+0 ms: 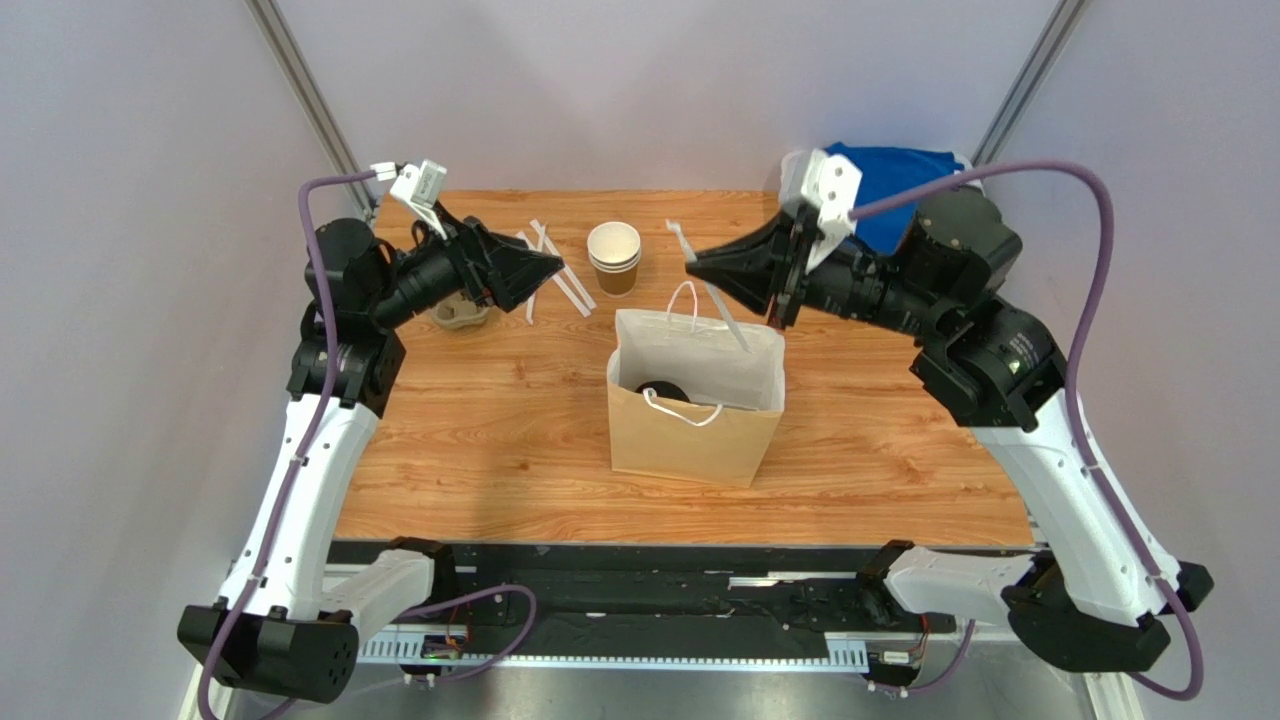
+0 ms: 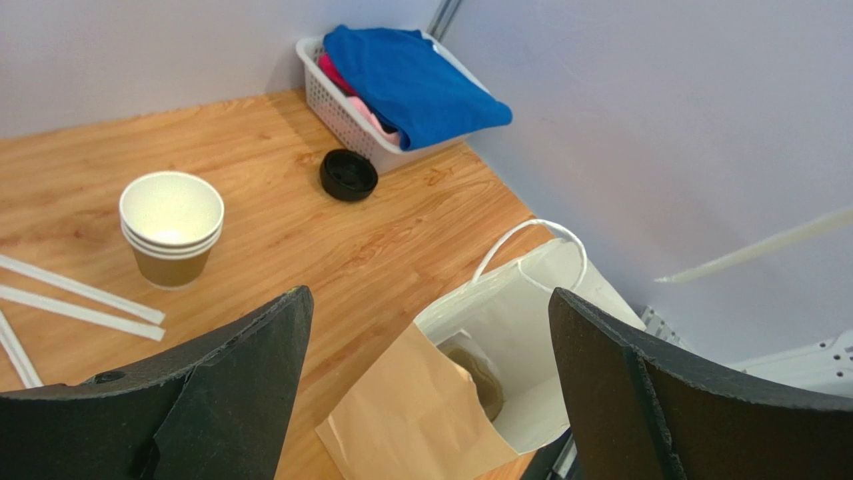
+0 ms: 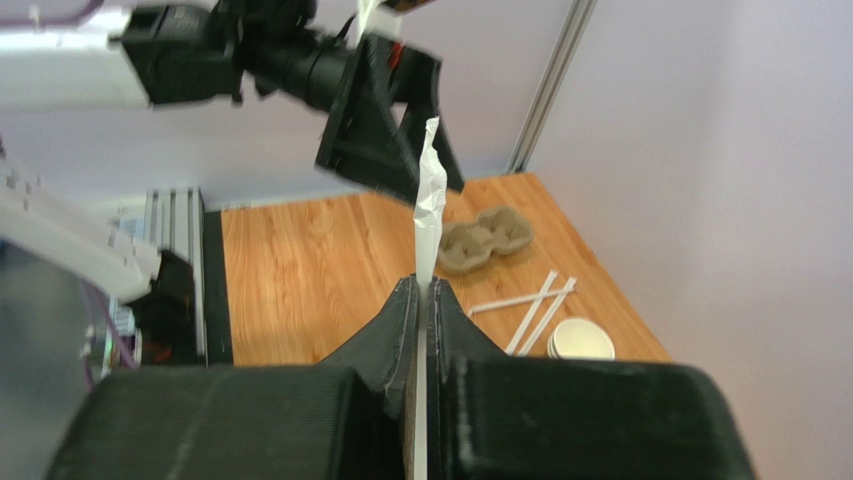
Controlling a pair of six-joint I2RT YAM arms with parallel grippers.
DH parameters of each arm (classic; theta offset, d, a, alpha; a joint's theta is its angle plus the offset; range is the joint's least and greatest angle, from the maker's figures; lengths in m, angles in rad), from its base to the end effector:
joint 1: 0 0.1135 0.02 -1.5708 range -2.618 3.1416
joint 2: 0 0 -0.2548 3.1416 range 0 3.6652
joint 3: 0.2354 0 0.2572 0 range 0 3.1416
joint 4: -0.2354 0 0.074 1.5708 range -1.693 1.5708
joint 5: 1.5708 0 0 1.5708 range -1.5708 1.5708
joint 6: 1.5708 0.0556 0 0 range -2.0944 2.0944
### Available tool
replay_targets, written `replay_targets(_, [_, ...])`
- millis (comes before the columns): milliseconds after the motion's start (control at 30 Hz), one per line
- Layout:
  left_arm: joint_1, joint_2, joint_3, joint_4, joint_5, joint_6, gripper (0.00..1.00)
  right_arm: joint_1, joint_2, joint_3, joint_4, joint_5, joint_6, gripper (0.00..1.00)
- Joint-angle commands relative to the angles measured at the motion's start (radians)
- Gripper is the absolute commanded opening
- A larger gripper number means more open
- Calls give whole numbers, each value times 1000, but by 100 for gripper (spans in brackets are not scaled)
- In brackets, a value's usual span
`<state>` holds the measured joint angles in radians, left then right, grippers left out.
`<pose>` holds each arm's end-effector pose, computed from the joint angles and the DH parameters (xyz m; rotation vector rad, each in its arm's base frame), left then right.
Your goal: Pack the takeout coffee
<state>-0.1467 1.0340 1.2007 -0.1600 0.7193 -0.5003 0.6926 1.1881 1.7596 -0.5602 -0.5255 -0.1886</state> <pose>0.2343 -0.0716 0.4339 0.3071 1.6405 -1.0560 0.1552 0.1650 0.5370 -1.0502 1.2313 0.8005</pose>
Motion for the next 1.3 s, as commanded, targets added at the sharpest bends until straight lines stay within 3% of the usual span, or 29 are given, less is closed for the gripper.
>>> replay_targets(0, [13,-8,-15,33,5,-43,96,1,-54,-177,-98,-57,-240,0])
replay_targets(333, [13,15,-12,4,8,-17,97,2,-116,-420,35,-80,-282,0])
replay_targets(767, [13,31,2,-102,-64,46,98,2,-102,-519,59,-61,-241,1])
replay_targets(800, [13,35,5,-116,-70,52,98,2,-101,-520,56,-56,-230,5])
replay_targets(900, [13,43,16,-162,-80,88,99,4,-96,-497,54,-28,-186,28])
replay_targets(933, [13,49,29,-199,-81,100,99,2,-94,-482,49,-13,-149,44])
replay_targets(1033, [16,83,81,-297,-92,158,99,2,-88,-416,19,39,-109,63])
replay_targets(1133, [24,135,152,-402,-84,218,99,1,-99,-362,0,93,-78,76])
replay_targets(1267, [30,204,243,-509,-89,269,99,-13,-127,-321,-3,183,-46,85])
